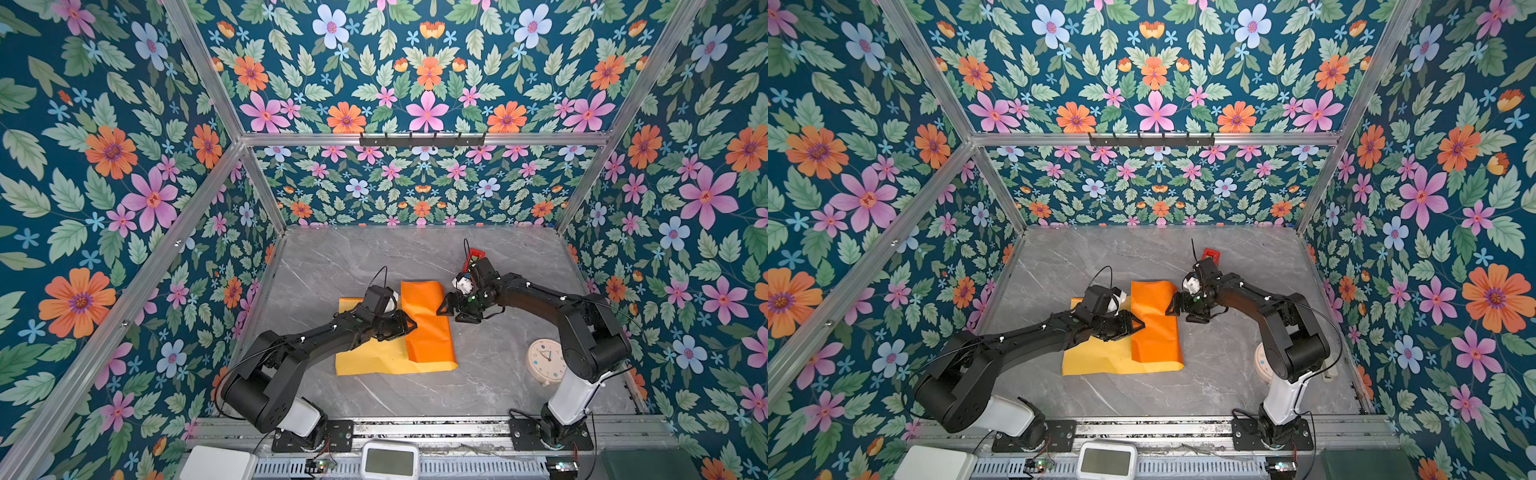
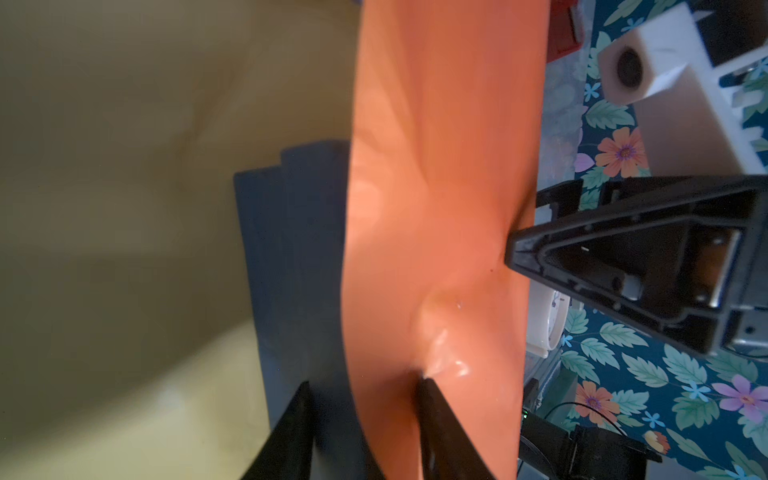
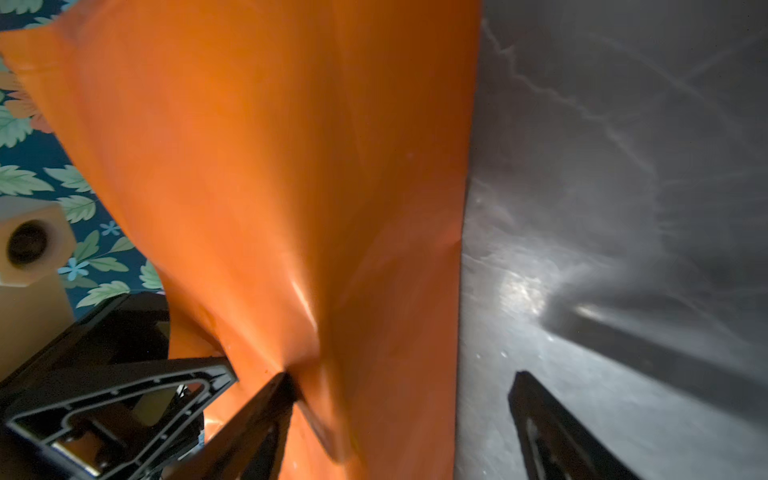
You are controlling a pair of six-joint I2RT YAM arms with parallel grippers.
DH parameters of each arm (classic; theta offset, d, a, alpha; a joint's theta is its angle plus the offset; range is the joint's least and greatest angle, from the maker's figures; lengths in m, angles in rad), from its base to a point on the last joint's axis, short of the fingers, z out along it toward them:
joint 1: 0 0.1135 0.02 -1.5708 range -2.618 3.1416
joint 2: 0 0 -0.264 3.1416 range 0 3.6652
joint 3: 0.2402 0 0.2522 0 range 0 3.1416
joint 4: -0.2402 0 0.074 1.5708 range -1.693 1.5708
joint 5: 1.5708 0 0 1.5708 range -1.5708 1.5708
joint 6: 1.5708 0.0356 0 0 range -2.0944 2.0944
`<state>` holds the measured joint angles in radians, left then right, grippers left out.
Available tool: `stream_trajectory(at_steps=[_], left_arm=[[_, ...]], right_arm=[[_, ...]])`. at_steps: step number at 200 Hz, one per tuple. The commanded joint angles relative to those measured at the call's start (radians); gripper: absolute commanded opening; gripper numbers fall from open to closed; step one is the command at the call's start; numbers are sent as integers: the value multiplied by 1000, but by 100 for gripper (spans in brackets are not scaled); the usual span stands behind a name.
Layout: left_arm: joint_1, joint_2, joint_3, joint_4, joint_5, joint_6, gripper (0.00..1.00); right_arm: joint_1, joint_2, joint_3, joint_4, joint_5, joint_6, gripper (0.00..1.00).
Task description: Wrap the gift box in paper
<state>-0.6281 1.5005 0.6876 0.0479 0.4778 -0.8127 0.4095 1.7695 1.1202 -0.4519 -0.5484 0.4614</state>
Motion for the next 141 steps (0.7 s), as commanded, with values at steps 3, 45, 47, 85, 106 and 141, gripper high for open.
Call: stream_trajectory(at_steps=[3, 45, 47, 85, 106, 141], left_arm=[[-4, 15, -29, -107, -48, 16, 37], [-1, 34, -18, -103, -47, 24, 36], [-1, 34, -17, -103, -48, 24, 36], [2, 27, -22, -115, -61, 32, 36], [4, 27, -27, -112, -61, 33, 35], [3, 24, -30, -111, -64, 32, 35]], right_arm=[[-10, -28, -13, -64, -29, 1, 86], [-20, -36, -32, -42, -76, 25, 87], [-22, -37, -32, -43, -75, 26, 87], [-36, -52, -57, -19, -74, 44, 87], [-40, -56, -73, -7, -93, 52, 86], [-46, -55, -111, 19, -89, 64, 86]])
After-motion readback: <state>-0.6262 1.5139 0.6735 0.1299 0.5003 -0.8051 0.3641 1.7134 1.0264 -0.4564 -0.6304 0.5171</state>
